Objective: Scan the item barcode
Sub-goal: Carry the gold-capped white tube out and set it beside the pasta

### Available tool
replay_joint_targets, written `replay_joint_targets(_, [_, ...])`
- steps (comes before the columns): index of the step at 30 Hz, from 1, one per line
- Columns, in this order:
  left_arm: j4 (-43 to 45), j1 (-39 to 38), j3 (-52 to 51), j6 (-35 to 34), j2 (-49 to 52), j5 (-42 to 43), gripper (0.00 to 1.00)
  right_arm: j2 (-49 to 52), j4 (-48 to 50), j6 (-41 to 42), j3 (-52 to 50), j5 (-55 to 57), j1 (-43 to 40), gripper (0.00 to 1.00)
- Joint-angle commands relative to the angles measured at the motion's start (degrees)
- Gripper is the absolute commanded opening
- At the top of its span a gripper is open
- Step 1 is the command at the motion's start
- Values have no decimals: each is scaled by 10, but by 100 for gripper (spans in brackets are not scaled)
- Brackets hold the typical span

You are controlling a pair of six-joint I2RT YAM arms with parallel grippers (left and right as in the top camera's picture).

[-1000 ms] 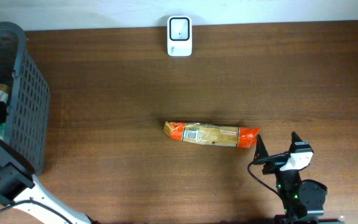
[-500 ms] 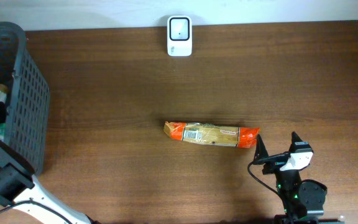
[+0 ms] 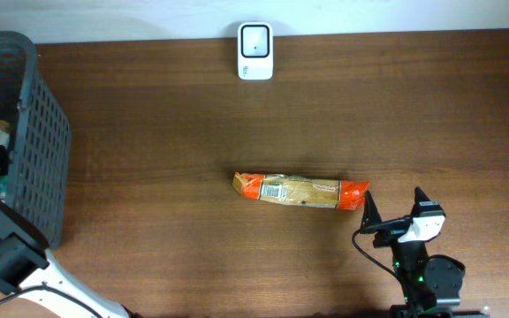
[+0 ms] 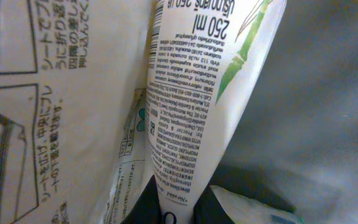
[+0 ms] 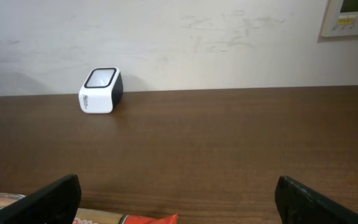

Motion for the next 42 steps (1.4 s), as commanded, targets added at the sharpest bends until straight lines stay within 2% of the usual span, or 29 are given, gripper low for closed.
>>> replay_joint_targets(1, [-4,4,30,-41,-63,84,0,-4,-2,-3,-3,-3,-5,99])
replay_joint_targets(3, [-4,4,40,-42,-103,141,0,-4,-2,-3,-3,-3,-5,99])
replay_joint_targets(9, [20,3,40,-87,-198,205,0,-4,-2,-3,-3,-3,-5,99])
replay_joint_targets(13, [48,-11,40,-172,-294,297,0,-4,-2,-3,-3,-3,-5,99])
replay_joint_targets(16, [27,-68,40,-187,-367,384,0,-4,-2,-3,-3,-3,-5,98])
replay_joint_targets(18, [-17,-148,40,-186,-391,393,0,-4,-2,-3,-3,-3,-5,99])
replay_joint_targets(21, [-94,-251,39,-184,-387,374,0,-4,-2,-3,-3,-3,-5,99])
replay_joint_targets(23, [-155,-322,37,-184,-369,315,0,-4,-2,-3,-3,-3,-5,99])
replay_joint_targets(28, [-208,-419,7,-184,-303,225,0,-4,-2,-3,-3,-3,-5,99])
replay_joint_targets(33, [-206,-456,-55,-196,-214,209,0,-4,-2,-3,-3,-3,-5,99])
replay_joint_targets(37, [-192,-490,-113,-199,-157,241,0,-4,-2,-3,-3,-3,-5,99])
replay_joint_targets(42, [-156,-525,-173,-202,-126,244,0,-1,-2,-3,-3,-3,-5,99])
